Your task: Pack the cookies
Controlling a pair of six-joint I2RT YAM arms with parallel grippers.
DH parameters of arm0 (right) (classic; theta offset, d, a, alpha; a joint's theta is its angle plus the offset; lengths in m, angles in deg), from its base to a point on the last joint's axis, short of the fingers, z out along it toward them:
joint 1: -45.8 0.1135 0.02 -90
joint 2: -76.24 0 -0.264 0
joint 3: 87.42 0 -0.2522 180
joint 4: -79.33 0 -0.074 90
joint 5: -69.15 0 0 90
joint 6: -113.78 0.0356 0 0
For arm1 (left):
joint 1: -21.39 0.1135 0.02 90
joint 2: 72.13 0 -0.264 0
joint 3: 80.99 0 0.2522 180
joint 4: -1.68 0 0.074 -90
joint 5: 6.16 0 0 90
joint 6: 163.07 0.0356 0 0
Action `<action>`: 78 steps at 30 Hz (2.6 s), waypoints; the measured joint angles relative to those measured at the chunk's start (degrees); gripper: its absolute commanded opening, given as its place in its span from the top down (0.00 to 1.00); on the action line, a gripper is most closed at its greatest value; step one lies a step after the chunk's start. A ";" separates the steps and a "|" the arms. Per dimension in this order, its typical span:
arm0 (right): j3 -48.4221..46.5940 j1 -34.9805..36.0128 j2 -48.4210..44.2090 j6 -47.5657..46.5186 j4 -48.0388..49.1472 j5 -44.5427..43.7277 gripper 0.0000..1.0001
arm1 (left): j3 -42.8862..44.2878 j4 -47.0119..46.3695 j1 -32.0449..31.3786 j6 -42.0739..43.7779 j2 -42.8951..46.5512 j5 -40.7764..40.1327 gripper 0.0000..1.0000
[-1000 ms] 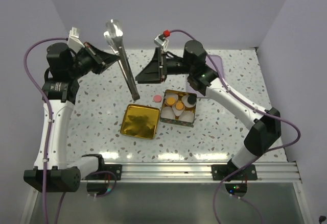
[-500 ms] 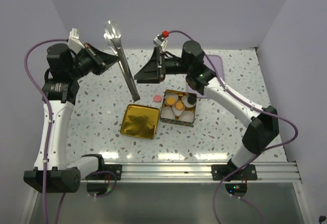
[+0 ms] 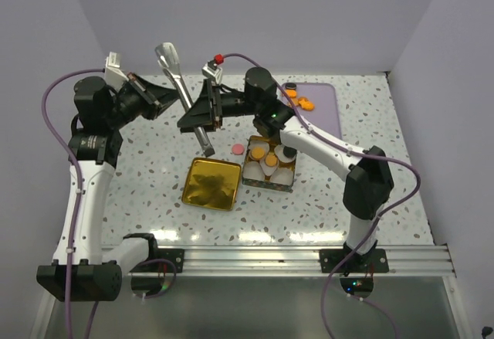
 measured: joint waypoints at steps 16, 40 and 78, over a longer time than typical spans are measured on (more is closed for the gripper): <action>-1.20 0.07 3.06 10.01 9.49 0.15 0.62 | -2.97 -4.46 0.13 -2.58 1.36 0.85 0.93; 1.97 -14.38 -2.05 -4.66 -13.92 -1.86 0.68 | -1.64 7.39 0.07 4.52 1.44 -1.62 0.32; -18.18 -35.28 14.56 -49.09 -88.39 -46.34 0.51 | -3.15 14.32 0.57 19.06 -6.64 -4.57 0.35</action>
